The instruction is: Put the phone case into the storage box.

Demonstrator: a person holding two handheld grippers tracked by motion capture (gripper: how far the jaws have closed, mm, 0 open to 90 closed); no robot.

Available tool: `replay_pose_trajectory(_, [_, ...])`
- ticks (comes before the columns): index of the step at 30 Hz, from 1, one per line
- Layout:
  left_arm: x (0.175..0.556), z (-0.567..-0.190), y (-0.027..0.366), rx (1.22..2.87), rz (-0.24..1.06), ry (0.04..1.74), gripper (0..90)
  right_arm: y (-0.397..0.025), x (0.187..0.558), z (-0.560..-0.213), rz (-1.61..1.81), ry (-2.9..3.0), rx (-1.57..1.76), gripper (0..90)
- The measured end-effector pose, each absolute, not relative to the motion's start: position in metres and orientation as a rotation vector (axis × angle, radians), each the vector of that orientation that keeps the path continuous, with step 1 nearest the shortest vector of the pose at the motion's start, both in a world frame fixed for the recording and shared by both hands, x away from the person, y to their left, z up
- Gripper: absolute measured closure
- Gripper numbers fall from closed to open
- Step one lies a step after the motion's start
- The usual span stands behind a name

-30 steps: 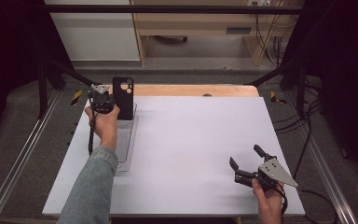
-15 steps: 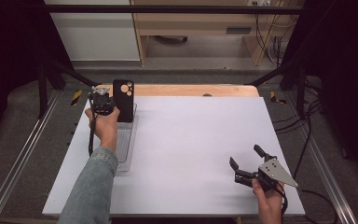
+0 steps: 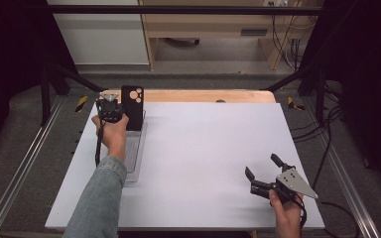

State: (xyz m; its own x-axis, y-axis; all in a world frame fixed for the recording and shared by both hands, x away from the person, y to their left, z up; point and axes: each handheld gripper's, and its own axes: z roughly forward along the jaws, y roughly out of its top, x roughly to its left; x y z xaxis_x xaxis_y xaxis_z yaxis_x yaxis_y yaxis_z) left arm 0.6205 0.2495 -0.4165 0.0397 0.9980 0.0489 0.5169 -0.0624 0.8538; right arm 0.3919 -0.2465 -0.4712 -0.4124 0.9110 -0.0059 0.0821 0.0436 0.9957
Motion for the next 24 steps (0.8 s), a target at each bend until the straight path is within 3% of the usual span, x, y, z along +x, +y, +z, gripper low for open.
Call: replay_pose_trajectory(24, [0.6233, -0.4214, 0.2481, 1.676, 0.920, 1.580, 87.4, -0.2466, 0.3920, -0.4714, 1.454, 1.601, 1.026, 3.1])
